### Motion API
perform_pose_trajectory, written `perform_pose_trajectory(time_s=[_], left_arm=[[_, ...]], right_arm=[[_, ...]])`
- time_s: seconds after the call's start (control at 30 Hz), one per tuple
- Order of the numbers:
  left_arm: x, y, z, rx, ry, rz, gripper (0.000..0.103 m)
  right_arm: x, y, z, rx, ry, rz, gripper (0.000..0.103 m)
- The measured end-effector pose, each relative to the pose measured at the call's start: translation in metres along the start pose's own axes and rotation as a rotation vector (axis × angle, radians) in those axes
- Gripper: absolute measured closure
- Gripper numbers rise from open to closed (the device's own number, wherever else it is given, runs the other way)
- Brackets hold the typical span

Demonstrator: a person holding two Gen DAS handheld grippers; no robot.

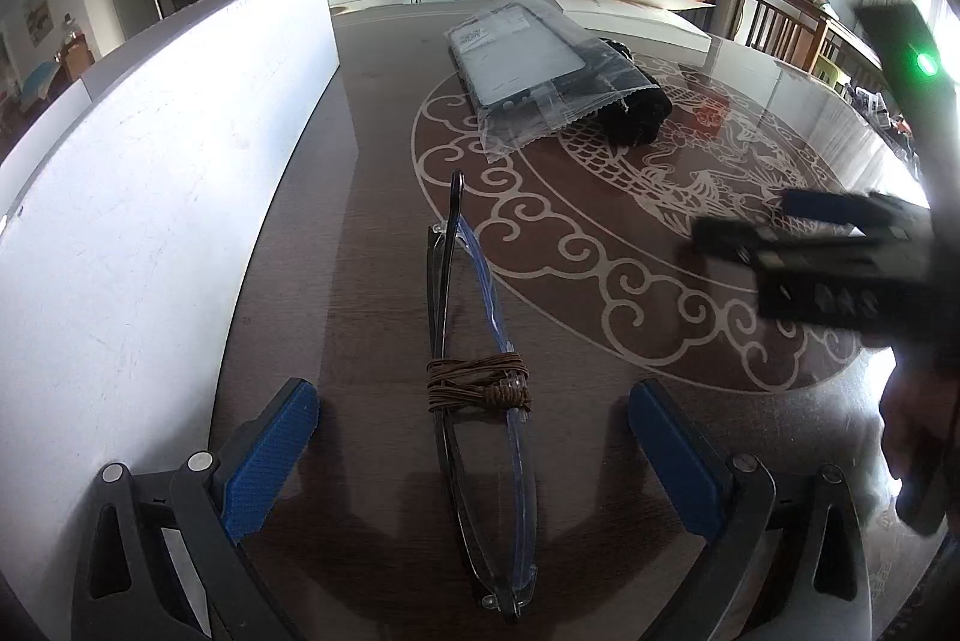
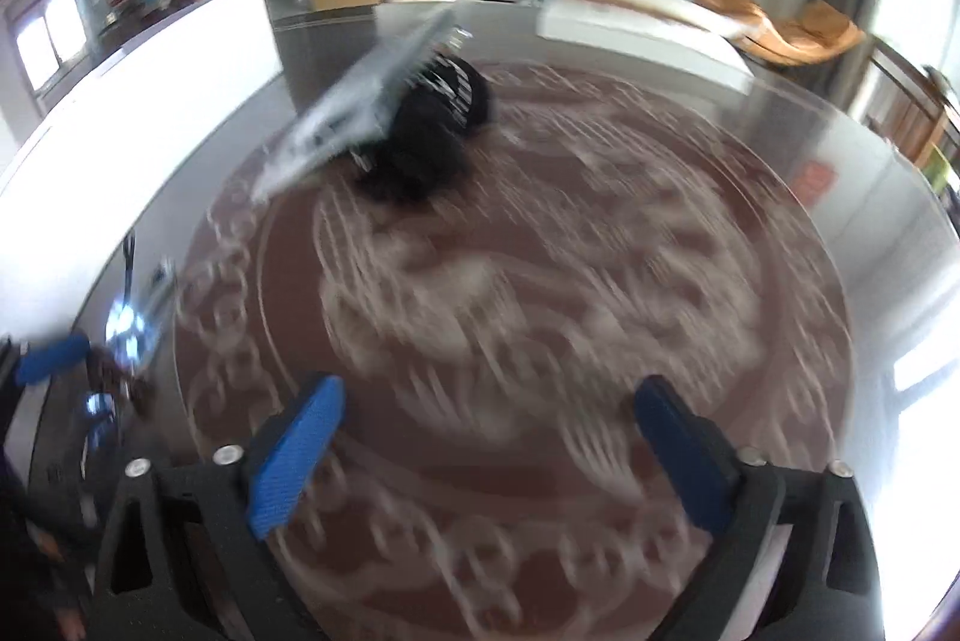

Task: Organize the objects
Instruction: 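Hold the glasses in the left tool while the right tool reaches the black pouch, then grasp the black pouch with the right tool and lift it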

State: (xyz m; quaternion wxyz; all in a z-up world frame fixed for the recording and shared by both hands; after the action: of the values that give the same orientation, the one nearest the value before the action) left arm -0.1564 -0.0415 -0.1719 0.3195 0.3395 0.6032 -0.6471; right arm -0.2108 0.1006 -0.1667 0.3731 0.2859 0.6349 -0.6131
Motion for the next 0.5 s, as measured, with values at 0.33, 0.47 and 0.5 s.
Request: perform_pose_trajectory(time_s=[0.33,0.47,0.5], left_arm=[[0.000,0.000,0.000,-0.001,0.000,0.000,0.000],[0.000,0.000,0.000,-0.001,0.000,0.000,0.000],[0.000,0.000,0.000,-0.001,-0.001,0.000,0.000]], right_arm=[[0.033,-0.072,0.025,0.048,-0.105,-0.012,0.073],[0.013,-0.044,0.008,0.062,-0.095,-0.021,0.073],[0.007,-0.035,0.002,0.069,-0.091,-0.022,0.073]])
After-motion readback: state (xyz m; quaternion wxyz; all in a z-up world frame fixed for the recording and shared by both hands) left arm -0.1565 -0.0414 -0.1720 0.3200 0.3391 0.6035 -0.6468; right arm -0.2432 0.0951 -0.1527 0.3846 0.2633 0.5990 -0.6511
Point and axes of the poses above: each gripper's, at about its wrist camera, not at the fingertips, and x roughly the way its jaws point, z to its left, y to its underside, the point moved 9 cm from there along x, roughly the way its jaws point, and after that the axes turned 4 degrees about x, right-handed, at the moved point
